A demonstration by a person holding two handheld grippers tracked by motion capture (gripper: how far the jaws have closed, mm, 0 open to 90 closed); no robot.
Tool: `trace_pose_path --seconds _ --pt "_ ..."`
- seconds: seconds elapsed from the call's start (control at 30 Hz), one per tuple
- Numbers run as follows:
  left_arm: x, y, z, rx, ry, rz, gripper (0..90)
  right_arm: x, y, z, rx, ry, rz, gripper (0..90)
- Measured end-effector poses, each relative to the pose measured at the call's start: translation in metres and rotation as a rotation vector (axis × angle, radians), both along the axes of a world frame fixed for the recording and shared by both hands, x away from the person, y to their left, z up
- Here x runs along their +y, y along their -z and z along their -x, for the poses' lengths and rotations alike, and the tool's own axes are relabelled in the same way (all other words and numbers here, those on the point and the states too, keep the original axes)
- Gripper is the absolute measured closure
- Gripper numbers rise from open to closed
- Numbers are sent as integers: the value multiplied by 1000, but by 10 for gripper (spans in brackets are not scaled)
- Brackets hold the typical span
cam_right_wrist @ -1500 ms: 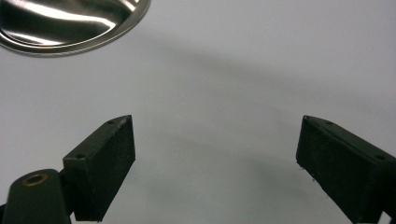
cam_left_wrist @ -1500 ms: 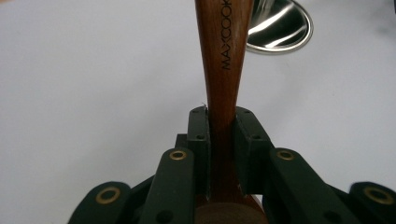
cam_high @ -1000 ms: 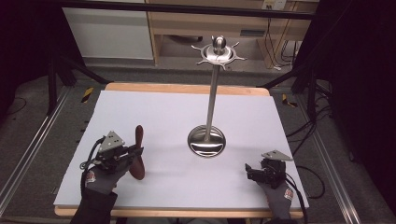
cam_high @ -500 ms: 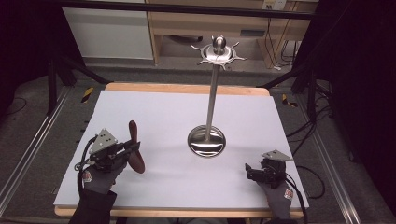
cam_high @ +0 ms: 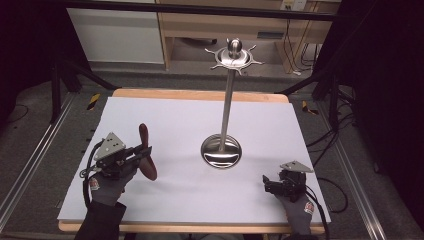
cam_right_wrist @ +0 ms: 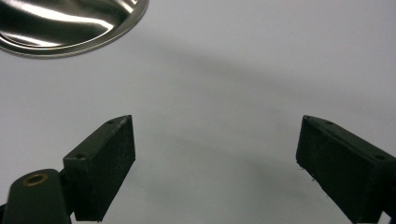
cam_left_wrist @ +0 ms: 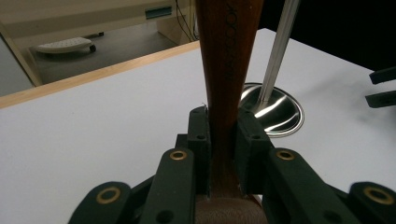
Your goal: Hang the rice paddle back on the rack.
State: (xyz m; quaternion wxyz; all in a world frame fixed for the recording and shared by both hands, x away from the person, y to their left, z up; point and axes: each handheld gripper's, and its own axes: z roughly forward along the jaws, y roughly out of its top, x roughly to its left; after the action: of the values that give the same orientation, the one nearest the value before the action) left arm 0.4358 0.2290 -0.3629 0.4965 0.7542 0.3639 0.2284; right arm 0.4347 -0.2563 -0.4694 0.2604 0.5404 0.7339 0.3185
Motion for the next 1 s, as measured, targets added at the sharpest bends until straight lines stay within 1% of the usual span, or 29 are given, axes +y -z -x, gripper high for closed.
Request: trace_pose_path --seconds 0.27,0.53,0.57,0.6,0.87,1.0 --pt "-8 -9 -4 -15 15 5 774 0 0 0 0 -1 -3 120" --pt "-15 -24 -8 -32 29 30 774 -1 0 0 -7 2 -4 120" --pt "-16 -25 -8 -34 31 25 773 -1 0 0 -7 2 -3 120" --pt "-17 -27 -9 -34 32 30 773 -1 0 0 -7 2 -4 120" --pt "-24 -37 -12 -39 53 29 774 -1 0 0 -7 2 -5 120" --pt "-27 -43 -12 -50 62 31 773 -1 0 0 -8 2 -6 120"
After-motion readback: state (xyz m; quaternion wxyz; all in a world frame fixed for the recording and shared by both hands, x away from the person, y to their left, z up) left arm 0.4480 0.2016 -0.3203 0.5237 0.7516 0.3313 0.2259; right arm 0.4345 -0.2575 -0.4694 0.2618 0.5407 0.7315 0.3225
